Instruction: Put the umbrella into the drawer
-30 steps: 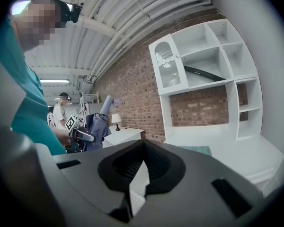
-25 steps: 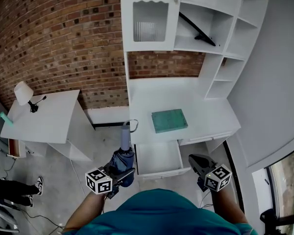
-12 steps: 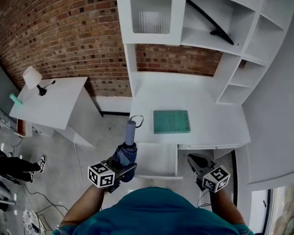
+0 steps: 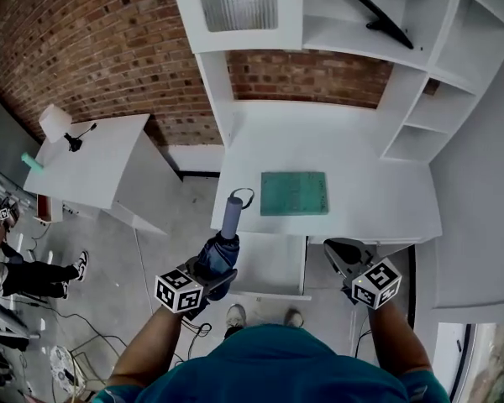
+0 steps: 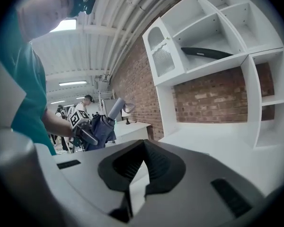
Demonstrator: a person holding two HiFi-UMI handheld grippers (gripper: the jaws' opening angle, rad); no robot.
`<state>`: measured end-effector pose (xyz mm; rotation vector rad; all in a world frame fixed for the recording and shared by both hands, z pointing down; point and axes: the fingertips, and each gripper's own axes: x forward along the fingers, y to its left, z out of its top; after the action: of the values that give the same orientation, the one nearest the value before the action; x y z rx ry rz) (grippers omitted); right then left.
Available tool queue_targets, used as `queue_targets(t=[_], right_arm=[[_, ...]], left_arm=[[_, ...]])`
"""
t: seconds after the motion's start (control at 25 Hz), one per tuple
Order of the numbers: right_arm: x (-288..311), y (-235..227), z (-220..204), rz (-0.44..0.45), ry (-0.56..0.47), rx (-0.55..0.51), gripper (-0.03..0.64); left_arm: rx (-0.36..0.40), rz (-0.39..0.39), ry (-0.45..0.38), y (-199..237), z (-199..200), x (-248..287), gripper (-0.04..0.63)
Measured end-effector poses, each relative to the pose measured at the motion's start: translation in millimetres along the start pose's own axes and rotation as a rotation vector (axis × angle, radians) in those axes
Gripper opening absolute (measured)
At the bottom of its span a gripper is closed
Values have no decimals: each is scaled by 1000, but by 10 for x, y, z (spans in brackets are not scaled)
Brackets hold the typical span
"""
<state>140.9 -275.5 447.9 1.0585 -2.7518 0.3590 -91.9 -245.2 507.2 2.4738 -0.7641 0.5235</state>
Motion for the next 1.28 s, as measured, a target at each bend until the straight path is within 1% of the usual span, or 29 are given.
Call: queue_targets(t=[0.12, 0.32, 0.52, 0.8, 1.08, 1.28], right_arm=[[84, -91, -93, -43, 10, 2, 23], [120, -264, -332, -95, 22, 43, 23], [170, -409, -640, -133, 42, 74, 22], [261, -501, -1041, -142, 75, 99, 22], [286, -485, -1380, -139, 95, 119, 23], [278, -470, -1534, -143, 104, 132, 21]], left_arm=[[15, -25, 46, 135, -124, 132, 242], [65, -53, 158, 320, -341, 471, 242], [89, -94, 230, 403, -586, 831, 242], [128, -132, 340, 397, -1016, 1273, 242], [211, -129, 480, 466, -1455, 1573, 242], [215, -108, 547, 557, -1673, 1686, 242]])
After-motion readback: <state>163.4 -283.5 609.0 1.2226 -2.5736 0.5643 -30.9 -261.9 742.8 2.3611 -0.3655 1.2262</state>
